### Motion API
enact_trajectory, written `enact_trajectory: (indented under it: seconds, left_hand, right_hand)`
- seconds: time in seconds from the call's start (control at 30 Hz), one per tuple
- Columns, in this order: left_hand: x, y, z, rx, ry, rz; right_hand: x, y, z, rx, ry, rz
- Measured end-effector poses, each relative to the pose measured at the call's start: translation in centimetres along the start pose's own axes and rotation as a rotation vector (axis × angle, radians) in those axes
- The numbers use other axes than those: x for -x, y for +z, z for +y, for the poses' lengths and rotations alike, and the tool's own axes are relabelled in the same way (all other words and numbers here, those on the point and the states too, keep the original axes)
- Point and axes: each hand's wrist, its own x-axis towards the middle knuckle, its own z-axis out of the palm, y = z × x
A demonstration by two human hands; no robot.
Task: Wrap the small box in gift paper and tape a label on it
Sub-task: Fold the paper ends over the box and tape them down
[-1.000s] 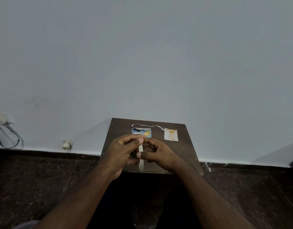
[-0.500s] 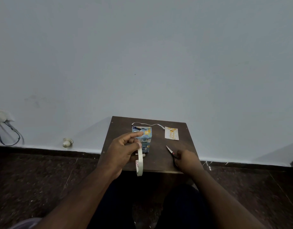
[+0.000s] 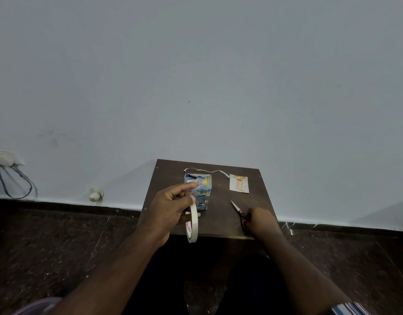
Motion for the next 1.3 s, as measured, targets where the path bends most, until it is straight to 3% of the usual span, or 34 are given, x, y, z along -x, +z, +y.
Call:
enact_trajectory:
  seconds: [0.07, 0.17, 0.27, 0.33, 0.57, 0.9, 1.3]
  left_hand:
    - [-0.1, -0.1, -0.1, 0.0, 0.0, 0.002]
    - [-0.2, -0.2, -0.1, -0.005, 0.002, 0.015]
    - [-0.4, -0.4, -0.1, -0.012, -0.005, 0.019]
    - [-0.3, -0.4, -0.1, -0.017, -0.004, 0.015]
    - [-0.1, -0.4, 0.2, -0.009, -0.003, -0.002]
    - [-0.2, -0.4, 0.3, 0.001, -0.043, -0.023]
    - [-0.3, -0.6, 0.5, 0.005, -0.053, -0.052]
  right_hand:
    - [0.0, -0.5, -0.3, -0.108, 0.033, 0.036]
    - [0.9, -2.0, -1.1, -0.64, 0.05, 0.05]
    - [2.5, -4.5, -2.1, -1.143, -0.007, -0.13]
    - [3.7, -6.4, -2.7, -1.201, -0.115, -0.241]
    - [4.8, -10.6, -4.3, -0.762, -0.384, -0.441]
    - [4.0, -12.5, -6.0, -0.396, -0.593, -0.253]
    - [3.3, -13.1, -6.3, -0.26, -0.65, -0.158]
